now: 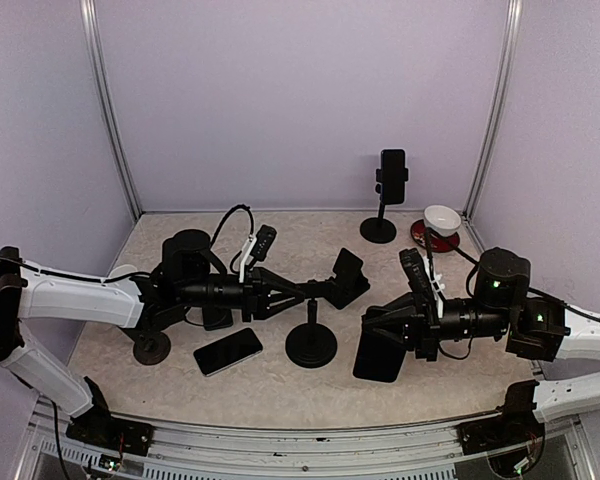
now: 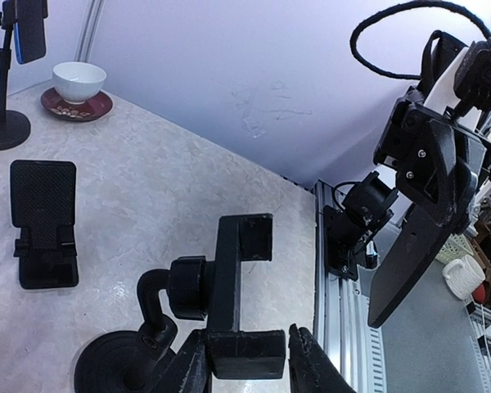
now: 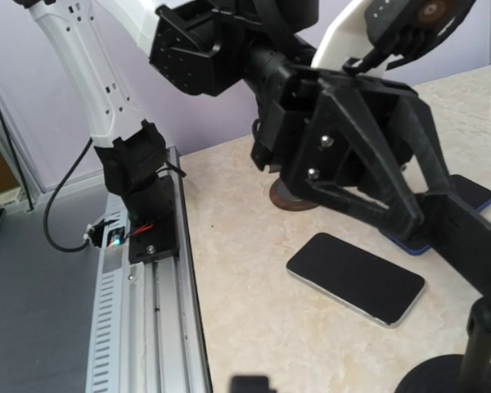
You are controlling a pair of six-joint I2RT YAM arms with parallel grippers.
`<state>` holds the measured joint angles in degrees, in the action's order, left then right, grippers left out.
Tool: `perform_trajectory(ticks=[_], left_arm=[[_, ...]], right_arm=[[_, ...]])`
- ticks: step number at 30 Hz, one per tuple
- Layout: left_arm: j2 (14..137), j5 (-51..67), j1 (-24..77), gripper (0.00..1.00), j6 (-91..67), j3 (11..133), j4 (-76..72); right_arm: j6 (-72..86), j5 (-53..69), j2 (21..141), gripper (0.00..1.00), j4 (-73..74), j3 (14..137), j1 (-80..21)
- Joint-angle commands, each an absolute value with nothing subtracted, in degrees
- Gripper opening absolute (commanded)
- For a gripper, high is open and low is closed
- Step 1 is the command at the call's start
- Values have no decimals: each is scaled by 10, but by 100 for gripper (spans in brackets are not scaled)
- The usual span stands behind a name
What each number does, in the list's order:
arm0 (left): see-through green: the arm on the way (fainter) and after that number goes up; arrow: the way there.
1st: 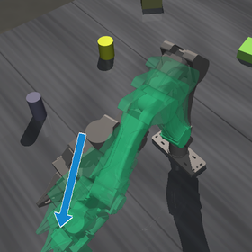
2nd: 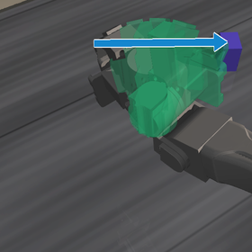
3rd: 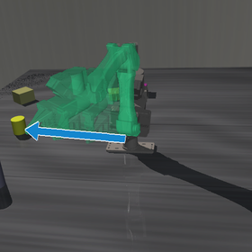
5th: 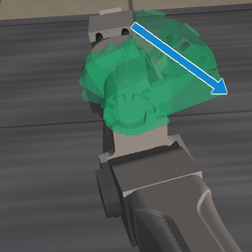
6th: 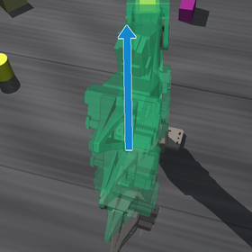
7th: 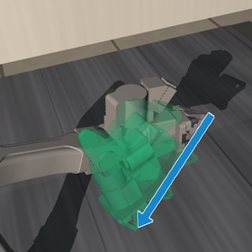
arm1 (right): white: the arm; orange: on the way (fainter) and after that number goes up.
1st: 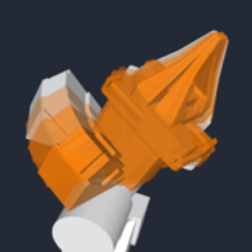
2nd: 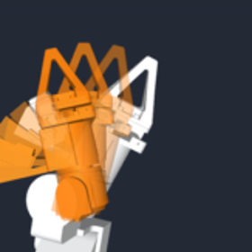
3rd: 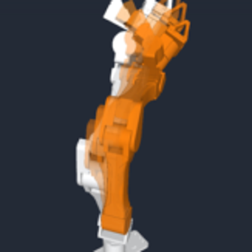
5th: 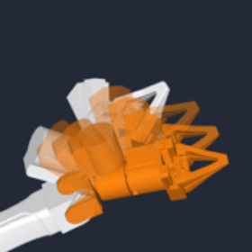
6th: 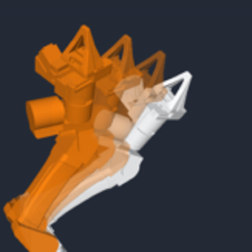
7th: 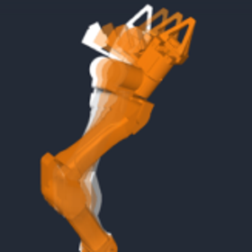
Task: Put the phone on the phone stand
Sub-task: Move the phone stand to the center of the board.
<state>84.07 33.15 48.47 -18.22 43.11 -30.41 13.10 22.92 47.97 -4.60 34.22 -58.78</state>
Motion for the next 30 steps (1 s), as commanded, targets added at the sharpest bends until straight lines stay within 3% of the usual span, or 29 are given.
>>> perform_trajectory(ticks=[1,8,30], left_arm=[[849,345,480,26,-182,441,-317],[848,350,481,0,-183,443,-318],[780,328,577,0,-153,457,-270]], right_arm=[[133,235,477,0,-84,344,-584],[122,244,481,0,-79,352,-584],[82,433,609,0,-101,492,-584]])
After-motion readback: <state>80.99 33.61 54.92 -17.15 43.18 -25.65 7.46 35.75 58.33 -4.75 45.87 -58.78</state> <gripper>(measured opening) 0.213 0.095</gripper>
